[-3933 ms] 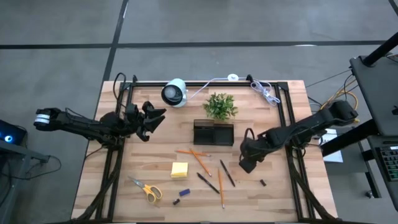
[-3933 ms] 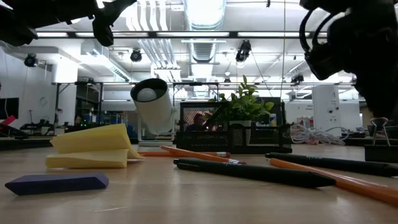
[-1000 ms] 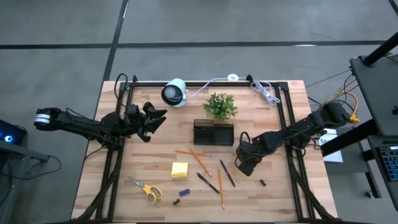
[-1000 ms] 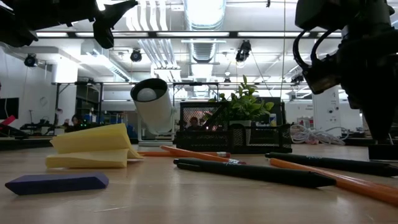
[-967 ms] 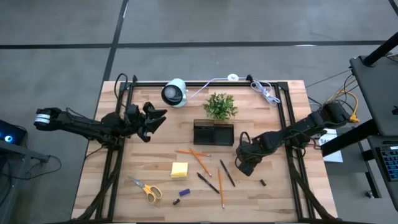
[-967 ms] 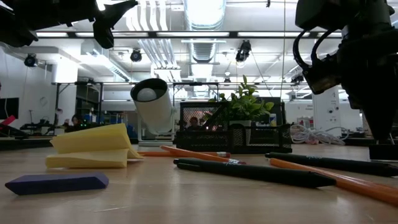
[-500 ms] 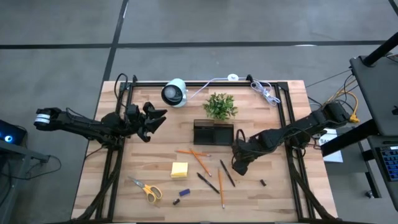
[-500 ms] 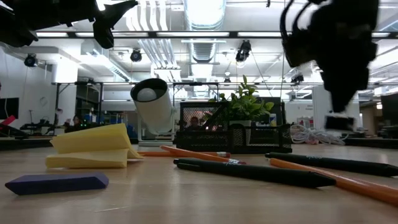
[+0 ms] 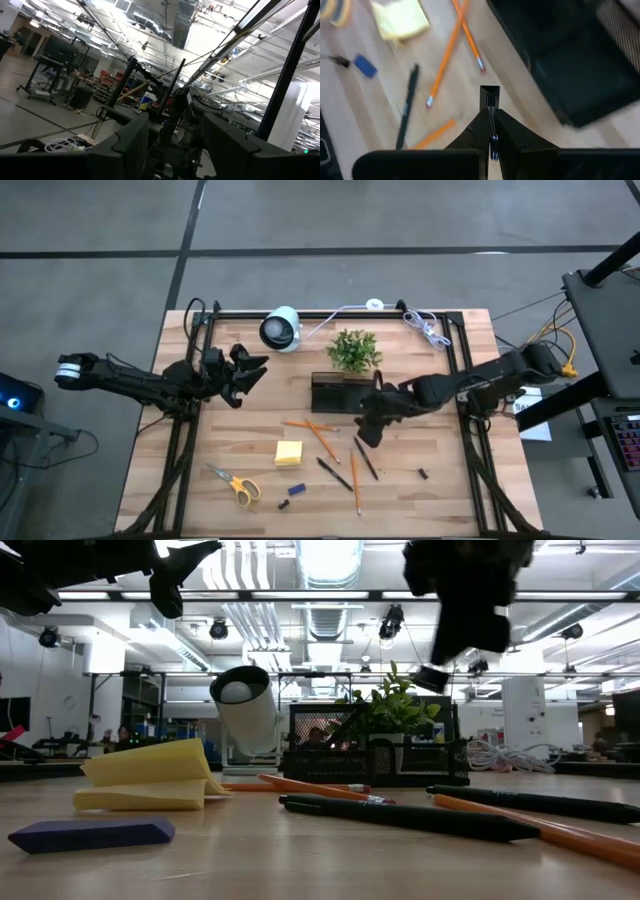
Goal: Pick and place office supplies into organizer
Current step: Put the top right black binder clip into the black desk organizer
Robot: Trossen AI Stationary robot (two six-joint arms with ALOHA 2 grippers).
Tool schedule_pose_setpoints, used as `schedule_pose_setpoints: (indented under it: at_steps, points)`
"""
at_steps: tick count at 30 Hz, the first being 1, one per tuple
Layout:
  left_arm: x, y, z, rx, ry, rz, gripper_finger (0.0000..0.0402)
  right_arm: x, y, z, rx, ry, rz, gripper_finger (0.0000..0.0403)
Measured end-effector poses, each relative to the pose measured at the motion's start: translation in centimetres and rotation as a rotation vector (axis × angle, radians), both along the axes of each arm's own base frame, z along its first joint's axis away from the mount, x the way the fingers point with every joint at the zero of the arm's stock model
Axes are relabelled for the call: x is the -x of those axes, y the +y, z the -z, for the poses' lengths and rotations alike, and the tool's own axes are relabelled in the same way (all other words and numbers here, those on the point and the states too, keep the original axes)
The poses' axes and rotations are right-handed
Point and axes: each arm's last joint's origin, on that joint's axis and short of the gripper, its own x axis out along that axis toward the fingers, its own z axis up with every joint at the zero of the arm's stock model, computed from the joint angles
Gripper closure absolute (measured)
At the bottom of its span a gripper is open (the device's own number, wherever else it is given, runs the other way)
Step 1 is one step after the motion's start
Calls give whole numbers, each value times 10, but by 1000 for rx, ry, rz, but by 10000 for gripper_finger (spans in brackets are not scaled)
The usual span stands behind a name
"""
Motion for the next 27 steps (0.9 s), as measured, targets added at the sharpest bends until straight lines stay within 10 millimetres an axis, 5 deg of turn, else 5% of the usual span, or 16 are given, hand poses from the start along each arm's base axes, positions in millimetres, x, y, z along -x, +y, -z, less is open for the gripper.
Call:
schedule_pose_setpoints:
  at_steps: [13,27]
  points:
    - [-1,0,0,2,-3,-4,230,-21,-30,-9,90,-178,-66,394]
    - [-1,0,1,7,2,-12,230,-39,-39,-23,309,-486,-239,394]
